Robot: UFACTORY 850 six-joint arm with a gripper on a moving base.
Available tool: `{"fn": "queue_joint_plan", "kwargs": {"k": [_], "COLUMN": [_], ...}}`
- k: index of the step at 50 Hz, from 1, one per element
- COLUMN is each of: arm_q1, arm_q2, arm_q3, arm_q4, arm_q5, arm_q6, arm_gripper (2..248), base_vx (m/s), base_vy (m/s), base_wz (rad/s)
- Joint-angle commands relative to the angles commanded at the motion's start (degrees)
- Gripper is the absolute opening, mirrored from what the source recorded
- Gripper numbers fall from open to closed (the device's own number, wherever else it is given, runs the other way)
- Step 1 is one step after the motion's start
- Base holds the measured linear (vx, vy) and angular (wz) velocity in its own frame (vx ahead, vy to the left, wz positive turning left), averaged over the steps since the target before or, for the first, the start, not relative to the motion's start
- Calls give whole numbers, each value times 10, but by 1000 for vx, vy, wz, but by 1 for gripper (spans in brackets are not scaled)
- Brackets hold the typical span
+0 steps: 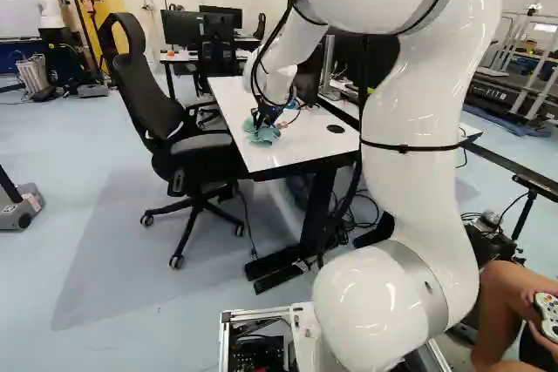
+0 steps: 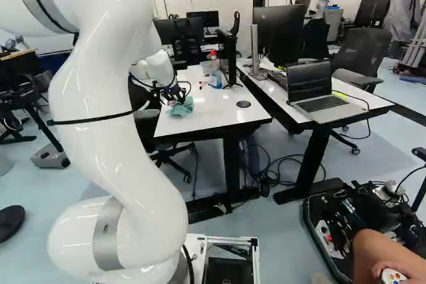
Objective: Clean the table with the green towel
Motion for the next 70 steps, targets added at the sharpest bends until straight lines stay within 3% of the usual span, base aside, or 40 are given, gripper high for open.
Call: {"fn": "queue_joint_plan", "kwargs": {"k": [17,42,59,70], "arm_q1": [-18,-62,-89,-95], "arm_q2": [32,43,22,-3], "arm_q3": [40,53,28,-3], "arm_q4": [0,0,0,0], "arm_q5": [0,0,0,0], "arm_q6": [0,0,0,0], "arm_gripper": [46,46,46,46], "base_vx": [0,0,0,0], "base_vy": [0,0,0,0], "base_wz": [0,0,0,0]}}
